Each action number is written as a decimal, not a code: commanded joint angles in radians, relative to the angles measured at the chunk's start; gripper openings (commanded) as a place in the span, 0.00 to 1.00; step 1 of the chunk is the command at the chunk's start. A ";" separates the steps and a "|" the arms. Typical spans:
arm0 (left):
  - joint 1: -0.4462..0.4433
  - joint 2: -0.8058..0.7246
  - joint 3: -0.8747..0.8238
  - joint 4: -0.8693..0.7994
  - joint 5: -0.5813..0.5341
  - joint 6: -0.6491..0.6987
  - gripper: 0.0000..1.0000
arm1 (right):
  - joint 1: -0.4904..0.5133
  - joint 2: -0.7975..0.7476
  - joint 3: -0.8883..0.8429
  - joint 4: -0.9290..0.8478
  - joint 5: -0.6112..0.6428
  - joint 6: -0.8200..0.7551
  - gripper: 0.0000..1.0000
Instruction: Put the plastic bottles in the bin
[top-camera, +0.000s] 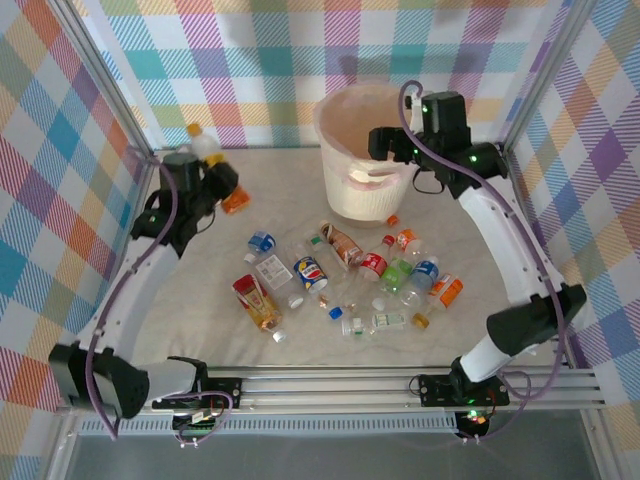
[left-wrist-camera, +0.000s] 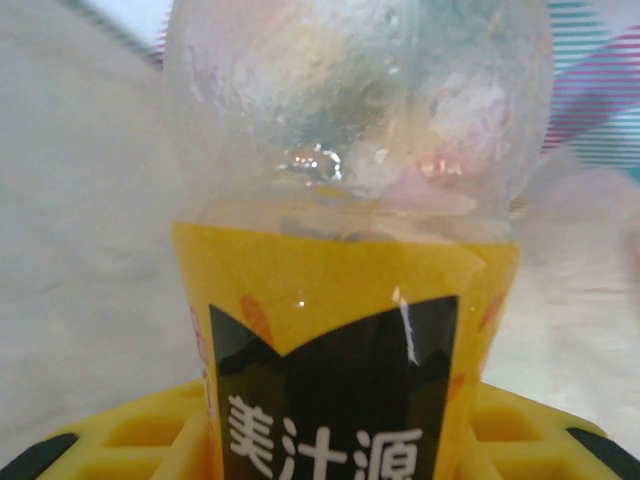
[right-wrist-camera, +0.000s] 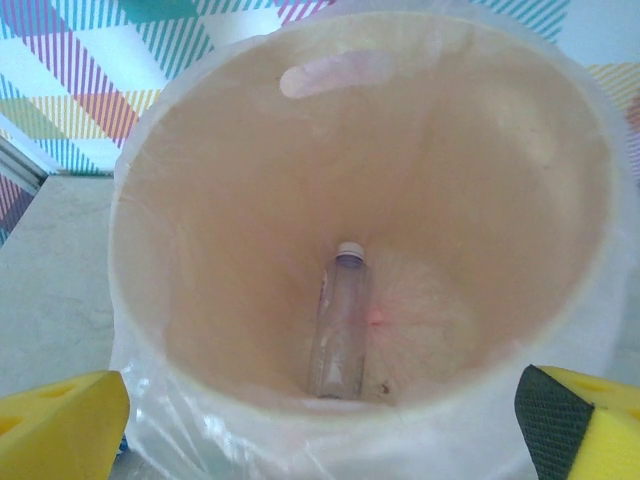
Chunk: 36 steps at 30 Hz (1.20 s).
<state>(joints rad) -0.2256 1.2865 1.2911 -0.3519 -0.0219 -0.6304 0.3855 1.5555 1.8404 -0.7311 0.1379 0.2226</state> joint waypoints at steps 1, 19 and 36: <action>-0.062 0.121 0.168 0.065 0.032 0.042 0.40 | 0.001 -0.089 -0.063 0.034 0.073 0.054 1.00; -0.243 1.022 1.490 -0.140 0.282 0.224 0.39 | 0.000 -0.422 -0.540 -0.053 0.286 0.251 1.00; -0.290 1.149 1.484 -0.169 0.395 0.489 0.45 | -0.100 -0.622 -0.817 -0.195 0.423 0.428 1.00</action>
<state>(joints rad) -0.4873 2.4210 2.7407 -0.5049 0.3336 -0.2363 0.3092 0.9485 1.0454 -0.8986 0.5343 0.5964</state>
